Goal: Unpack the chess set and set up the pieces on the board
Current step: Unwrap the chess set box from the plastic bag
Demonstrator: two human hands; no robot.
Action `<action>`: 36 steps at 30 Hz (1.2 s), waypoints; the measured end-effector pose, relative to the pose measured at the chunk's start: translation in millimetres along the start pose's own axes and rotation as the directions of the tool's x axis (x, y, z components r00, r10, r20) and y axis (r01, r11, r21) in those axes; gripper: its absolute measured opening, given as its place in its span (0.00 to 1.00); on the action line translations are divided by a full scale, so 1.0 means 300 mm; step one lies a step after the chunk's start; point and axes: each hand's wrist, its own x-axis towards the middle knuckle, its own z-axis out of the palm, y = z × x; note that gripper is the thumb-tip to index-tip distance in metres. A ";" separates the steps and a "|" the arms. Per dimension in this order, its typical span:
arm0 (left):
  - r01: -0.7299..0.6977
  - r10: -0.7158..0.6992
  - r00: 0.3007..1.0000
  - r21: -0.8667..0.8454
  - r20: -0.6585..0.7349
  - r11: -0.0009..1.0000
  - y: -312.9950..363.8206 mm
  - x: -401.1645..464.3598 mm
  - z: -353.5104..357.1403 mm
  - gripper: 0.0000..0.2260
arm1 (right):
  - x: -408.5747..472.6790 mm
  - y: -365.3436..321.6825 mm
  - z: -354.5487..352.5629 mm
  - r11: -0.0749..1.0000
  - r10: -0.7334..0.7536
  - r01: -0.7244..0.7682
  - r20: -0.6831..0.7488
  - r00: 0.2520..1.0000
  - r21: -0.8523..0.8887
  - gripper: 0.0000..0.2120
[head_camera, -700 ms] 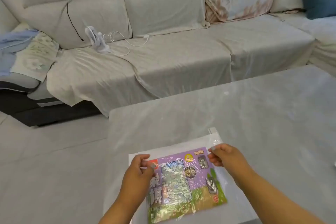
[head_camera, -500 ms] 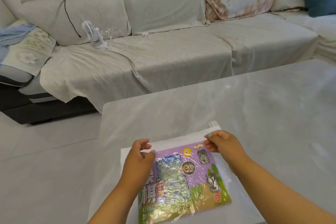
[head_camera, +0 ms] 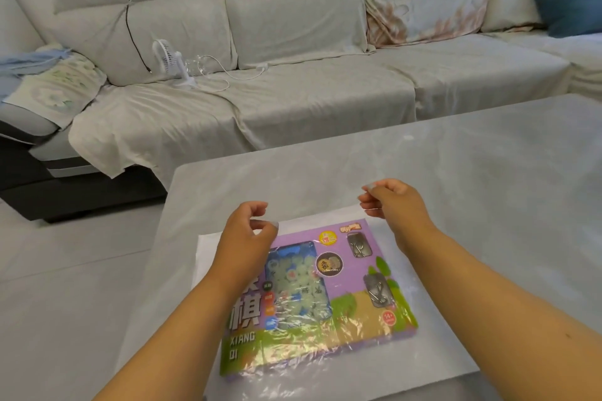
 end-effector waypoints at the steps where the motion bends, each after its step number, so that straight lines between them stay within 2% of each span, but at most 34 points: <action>1: -0.013 0.013 1.000 0.001 -0.012 1.000 -0.001 -0.012 -0.004 0.13 | -0.006 0.001 -0.018 1.000 -0.006 0.006 -0.019 1.000 0.007 0.04; 5: -0.023 0.024 0.999 0.055 -0.021 0.998 -0.001 -0.099 -0.027 0.14 | -0.053 0.019 -0.124 1.000 0.002 -0.004 -0.110 0.994 -0.019 0.04; 8: -0.008 0.009 1.000 0.109 -0.005 0.994 -0.004 -0.179 -0.044 0.14 | -0.094 0.049 -0.212 0.991 0.051 -0.071 -0.163 0.985 -0.116 0.07; 12: 0.002 -0.005 1.000 0.195 0.014 0.981 -0.042 -0.266 -0.071 0.15 | -0.167 0.081 -0.279 0.957 0.172 -0.198 -0.134 0.976 -0.213 0.12; 17: 0.014 -0.036 0.997 0.321 0.063 0.947 -0.100 -0.361 -0.070 0.19 | -0.248 0.117 -0.289 0.915 0.357 -0.366 -0.083 0.931 -0.170 0.18; 22: -0.087 0.041 0.991 0.390 0.125 0.917 -0.146 -0.381 -0.057 0.18 | -0.267 0.095 -0.259 0.889 0.367 -0.373 -0.076 0.927 -0.264 0.21; 25: -0.078 0.024 0.990 0.401 0.137 0.913 -0.178 -0.375 -0.053 0.22 | -0.278 0.078 -0.235 0.889 0.441 -0.432 0.033 0.897 -0.153 0.24; 28: -0.070 0.023 0.991 0.370 0.128 0.926 -0.206 -0.385 -0.042 0.23 | -0.279 0.061 -0.224 0.881 0.446 -0.462 0.145 0.883 0.103 0.15; 30: -0.074 0.038 0.993 0.345 0.110 0.936 -0.217 -0.392 -0.037 0.22 | -0.270 0.073 -0.217 0.836 0.502 -0.525 0.167 0.849 0.161 0.12; 31: -0.079 0.047 0.994 0.336 0.102 0.938 -0.221 -0.393 -0.036 0.22 | -0.264 0.084 -0.214 0.829 0.539 -0.555 0.157 0.827 0.076 0.11; 34: -0.094 0.073 0.994 0.317 0.077 0.944 -0.232 -0.395 -0.034 0.22 | -0.261 0.097 -0.191 0.754 0.599 -0.515 0.104 0.794 -0.407 0.09; 36: -0.098 0.085 0.995 0.311 0.057 0.945 -0.237 -0.397 -0.031 0.22 | -0.281 0.082 -0.166 0.731 0.558 -0.436 0.091 0.825 -0.525 0.16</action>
